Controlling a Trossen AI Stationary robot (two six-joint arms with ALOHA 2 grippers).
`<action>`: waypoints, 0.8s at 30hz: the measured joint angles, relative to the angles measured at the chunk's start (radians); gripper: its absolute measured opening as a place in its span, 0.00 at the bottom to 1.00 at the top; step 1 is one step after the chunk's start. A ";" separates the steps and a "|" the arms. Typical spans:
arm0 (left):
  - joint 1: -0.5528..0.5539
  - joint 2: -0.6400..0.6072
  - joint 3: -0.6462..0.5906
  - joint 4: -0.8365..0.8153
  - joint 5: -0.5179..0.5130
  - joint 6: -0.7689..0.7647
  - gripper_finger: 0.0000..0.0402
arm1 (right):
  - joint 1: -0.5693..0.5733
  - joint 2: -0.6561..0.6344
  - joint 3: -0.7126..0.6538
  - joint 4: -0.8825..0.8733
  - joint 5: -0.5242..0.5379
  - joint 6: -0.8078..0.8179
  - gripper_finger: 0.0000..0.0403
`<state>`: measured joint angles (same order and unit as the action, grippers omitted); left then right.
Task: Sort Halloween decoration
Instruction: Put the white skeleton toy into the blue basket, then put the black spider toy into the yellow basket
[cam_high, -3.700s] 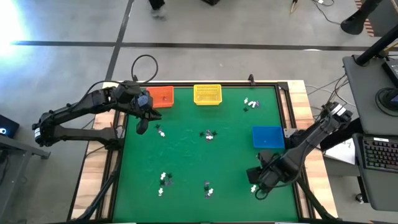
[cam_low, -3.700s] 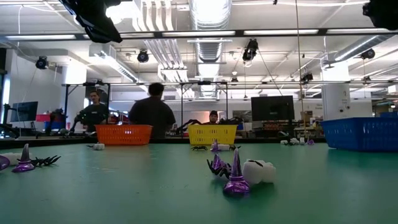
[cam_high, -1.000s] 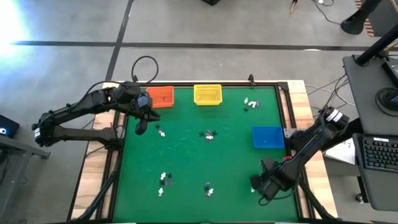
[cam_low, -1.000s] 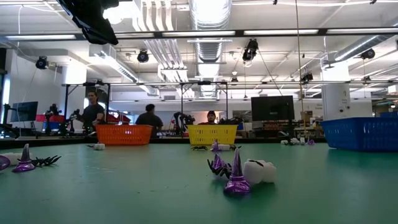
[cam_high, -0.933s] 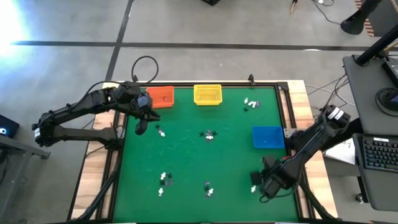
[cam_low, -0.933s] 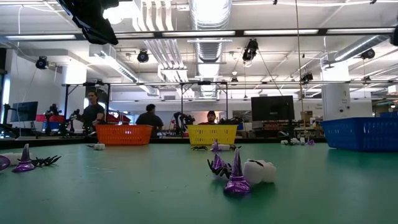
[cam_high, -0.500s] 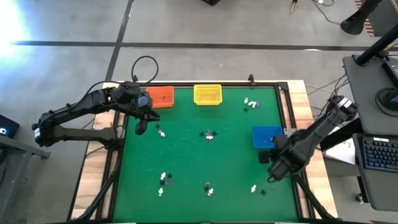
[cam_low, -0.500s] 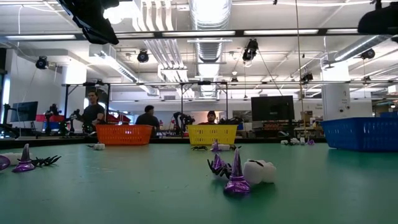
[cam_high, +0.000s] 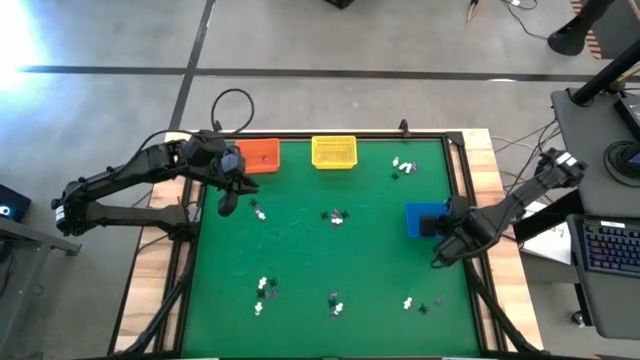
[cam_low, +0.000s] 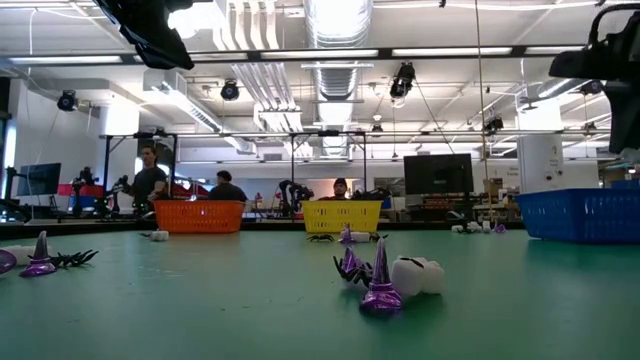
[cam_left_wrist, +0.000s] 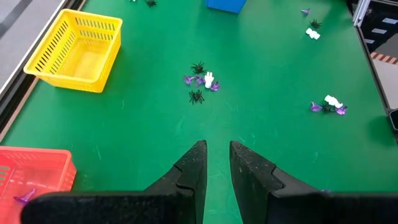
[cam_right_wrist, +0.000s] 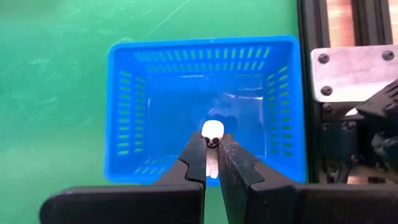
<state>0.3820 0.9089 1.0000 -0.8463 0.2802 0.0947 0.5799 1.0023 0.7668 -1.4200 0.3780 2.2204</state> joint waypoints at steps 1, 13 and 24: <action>0.000 0.000 0.000 0.000 0.000 0.000 0.13 | -0.006 -0.005 -0.007 0.001 0.002 -0.008 0.03; 0.000 0.000 0.000 0.000 0.000 0.000 0.13 | -0.024 0.042 -0.016 0.005 0.014 -0.013 0.17; 0.000 0.000 0.000 0.000 0.000 0.002 0.13 | -0.030 0.058 -0.015 0.004 0.015 -0.010 0.25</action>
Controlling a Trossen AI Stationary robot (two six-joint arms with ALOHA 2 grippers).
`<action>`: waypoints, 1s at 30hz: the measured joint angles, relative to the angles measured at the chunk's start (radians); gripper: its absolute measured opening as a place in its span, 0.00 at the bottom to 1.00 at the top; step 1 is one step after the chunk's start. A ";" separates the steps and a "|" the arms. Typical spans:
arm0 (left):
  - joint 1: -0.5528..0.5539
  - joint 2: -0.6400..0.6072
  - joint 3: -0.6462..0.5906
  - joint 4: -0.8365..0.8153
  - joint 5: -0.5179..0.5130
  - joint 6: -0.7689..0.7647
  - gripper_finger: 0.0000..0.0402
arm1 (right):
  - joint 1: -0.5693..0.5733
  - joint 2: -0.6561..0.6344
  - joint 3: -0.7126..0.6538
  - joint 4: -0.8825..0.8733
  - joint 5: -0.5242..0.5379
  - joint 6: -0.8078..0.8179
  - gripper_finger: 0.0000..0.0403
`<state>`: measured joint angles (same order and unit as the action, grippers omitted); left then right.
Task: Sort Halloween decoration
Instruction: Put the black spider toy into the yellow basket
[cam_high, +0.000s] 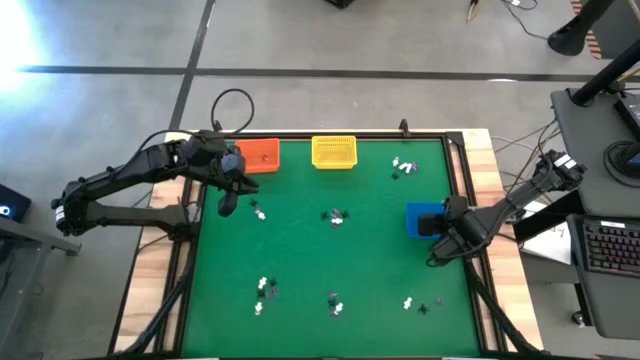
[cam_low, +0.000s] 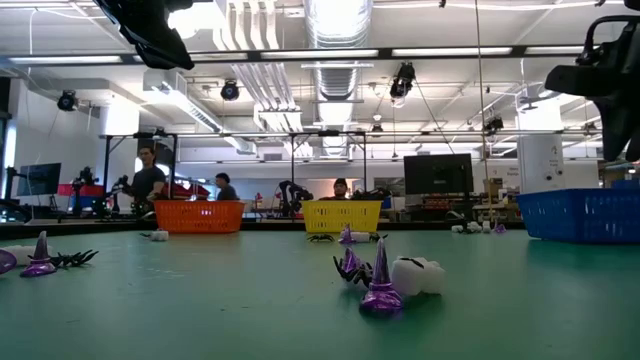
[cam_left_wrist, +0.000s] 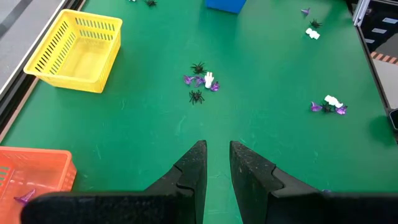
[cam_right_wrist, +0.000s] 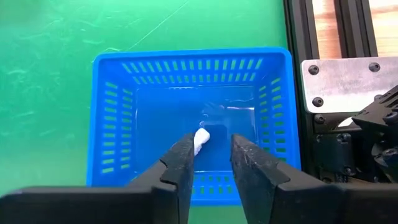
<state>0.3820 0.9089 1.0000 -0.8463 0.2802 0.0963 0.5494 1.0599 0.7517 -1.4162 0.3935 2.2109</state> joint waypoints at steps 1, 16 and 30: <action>0.000 0.000 0.000 0.000 0.000 0.000 0.13 | -0.003 -0.002 0.000 -0.001 0.001 0.002 0.25; 0.000 0.004 -0.005 -0.003 -0.001 -0.013 0.13 | -0.009 -0.005 0.037 0.023 0.116 -0.006 0.27; 0.000 0.004 -0.008 -0.071 -0.006 -0.132 0.13 | -0.009 -0.005 0.170 0.044 0.295 -0.260 0.27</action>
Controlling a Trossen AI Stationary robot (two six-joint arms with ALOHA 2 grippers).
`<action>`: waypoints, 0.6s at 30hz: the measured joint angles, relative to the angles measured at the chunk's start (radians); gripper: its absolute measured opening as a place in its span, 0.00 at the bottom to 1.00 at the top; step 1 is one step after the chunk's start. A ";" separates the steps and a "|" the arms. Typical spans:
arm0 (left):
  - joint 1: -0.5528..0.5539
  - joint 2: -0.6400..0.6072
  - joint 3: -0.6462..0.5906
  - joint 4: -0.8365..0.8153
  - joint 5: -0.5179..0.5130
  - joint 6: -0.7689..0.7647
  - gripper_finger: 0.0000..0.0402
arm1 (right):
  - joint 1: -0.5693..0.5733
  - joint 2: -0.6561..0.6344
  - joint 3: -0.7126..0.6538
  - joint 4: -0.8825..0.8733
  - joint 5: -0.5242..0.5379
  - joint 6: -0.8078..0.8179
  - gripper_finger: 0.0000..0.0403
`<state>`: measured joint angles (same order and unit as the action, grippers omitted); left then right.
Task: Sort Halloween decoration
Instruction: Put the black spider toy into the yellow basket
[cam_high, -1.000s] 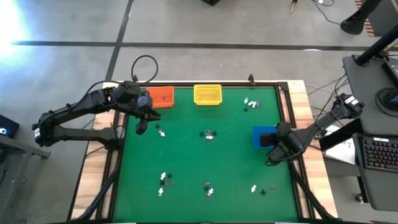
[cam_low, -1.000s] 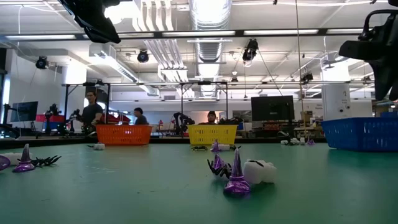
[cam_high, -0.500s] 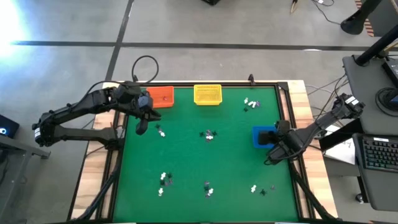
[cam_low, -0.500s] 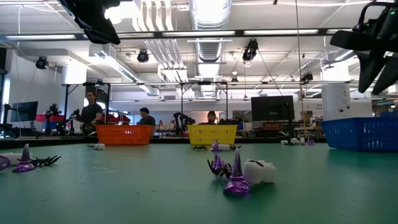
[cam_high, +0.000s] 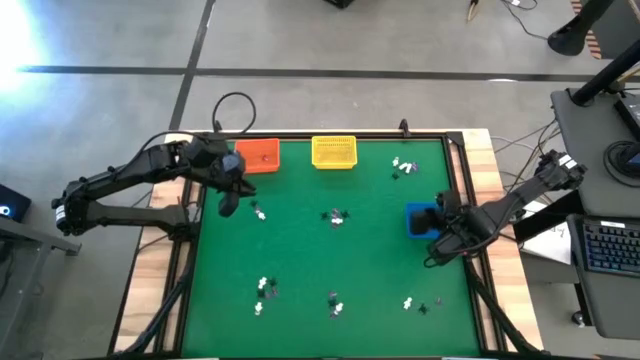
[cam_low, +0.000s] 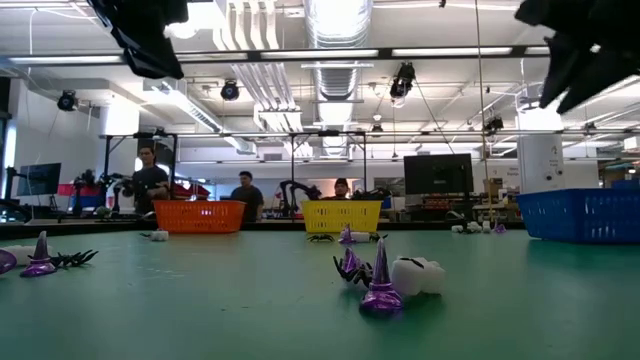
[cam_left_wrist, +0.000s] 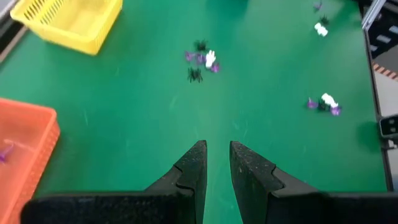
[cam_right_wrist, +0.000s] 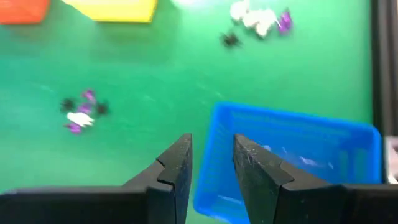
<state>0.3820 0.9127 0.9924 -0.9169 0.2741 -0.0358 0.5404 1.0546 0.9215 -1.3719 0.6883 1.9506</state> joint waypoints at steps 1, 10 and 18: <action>0.000 0.000 0.000 -0.010 0.000 0.001 0.13 | 0.000 0.000 0.010 0.000 0.028 -0.021 0.27; -0.030 0.006 0.000 -0.040 -0.002 0.002 0.13 | 0.001 0.024 0.049 0.100 0.202 -0.132 0.27; -0.154 0.008 -0.032 -0.052 -0.002 0.103 0.13 | 0.004 0.099 0.054 0.368 0.202 -0.240 0.27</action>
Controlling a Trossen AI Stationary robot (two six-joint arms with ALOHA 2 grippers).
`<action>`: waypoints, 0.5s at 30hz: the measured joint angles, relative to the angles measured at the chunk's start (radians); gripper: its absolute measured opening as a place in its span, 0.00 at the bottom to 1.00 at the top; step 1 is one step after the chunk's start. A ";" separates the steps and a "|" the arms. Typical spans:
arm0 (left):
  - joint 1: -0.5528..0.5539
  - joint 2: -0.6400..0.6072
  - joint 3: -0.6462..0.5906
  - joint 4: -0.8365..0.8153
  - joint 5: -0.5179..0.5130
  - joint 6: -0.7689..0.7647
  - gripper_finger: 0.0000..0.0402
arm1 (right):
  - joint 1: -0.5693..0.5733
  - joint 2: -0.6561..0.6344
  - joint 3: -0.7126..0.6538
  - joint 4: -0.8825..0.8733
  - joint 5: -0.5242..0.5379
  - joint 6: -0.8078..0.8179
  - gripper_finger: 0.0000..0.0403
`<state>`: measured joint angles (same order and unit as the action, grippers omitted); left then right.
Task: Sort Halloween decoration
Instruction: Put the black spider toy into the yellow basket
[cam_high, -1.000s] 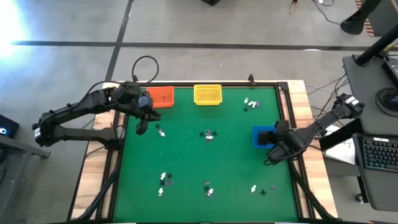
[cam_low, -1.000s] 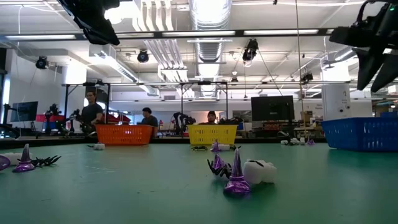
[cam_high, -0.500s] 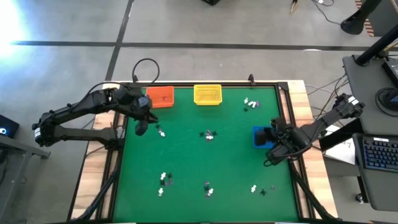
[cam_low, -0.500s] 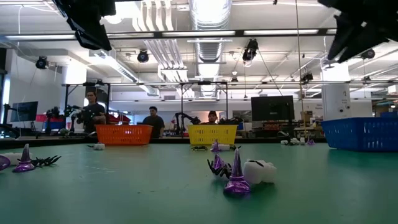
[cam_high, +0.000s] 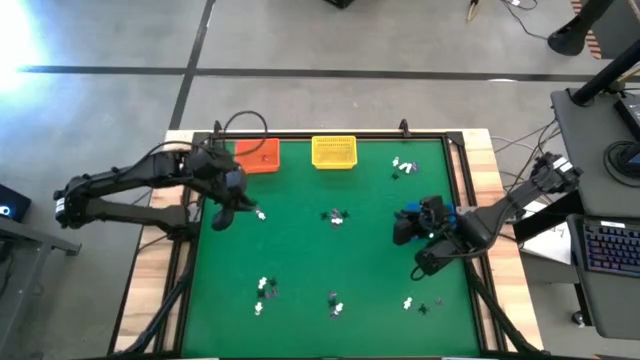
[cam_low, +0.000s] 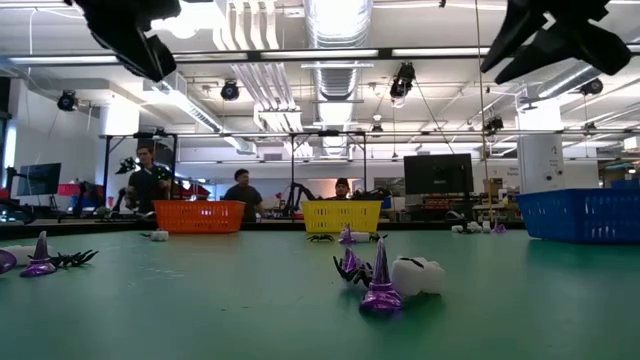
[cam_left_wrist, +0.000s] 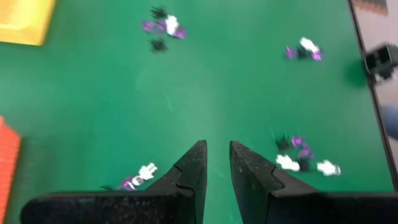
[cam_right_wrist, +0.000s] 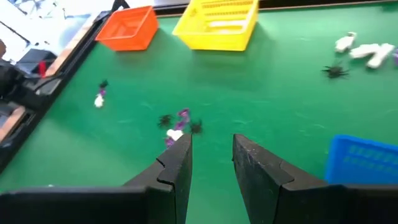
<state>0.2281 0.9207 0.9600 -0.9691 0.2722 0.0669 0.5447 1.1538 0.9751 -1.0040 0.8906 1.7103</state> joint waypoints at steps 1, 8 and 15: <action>-0.016 0.000 -0.009 0.000 0.000 0.000 0.13 | 0.000 0.009 0.004 0.014 0.000 -0.005 0.27; -0.110 0.000 -0.089 0.006 -0.003 0.027 0.13 | -0.002 0.064 0.042 0.022 0.017 -0.042 0.27; -0.124 0.004 -0.113 0.025 -0.189 0.036 0.13 | -0.004 0.108 0.085 0.018 0.060 -0.245 0.27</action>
<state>0.1045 0.9249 0.8465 -0.9437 0.0832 0.1034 0.5404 1.2617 1.0603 -0.9856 0.9504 1.4655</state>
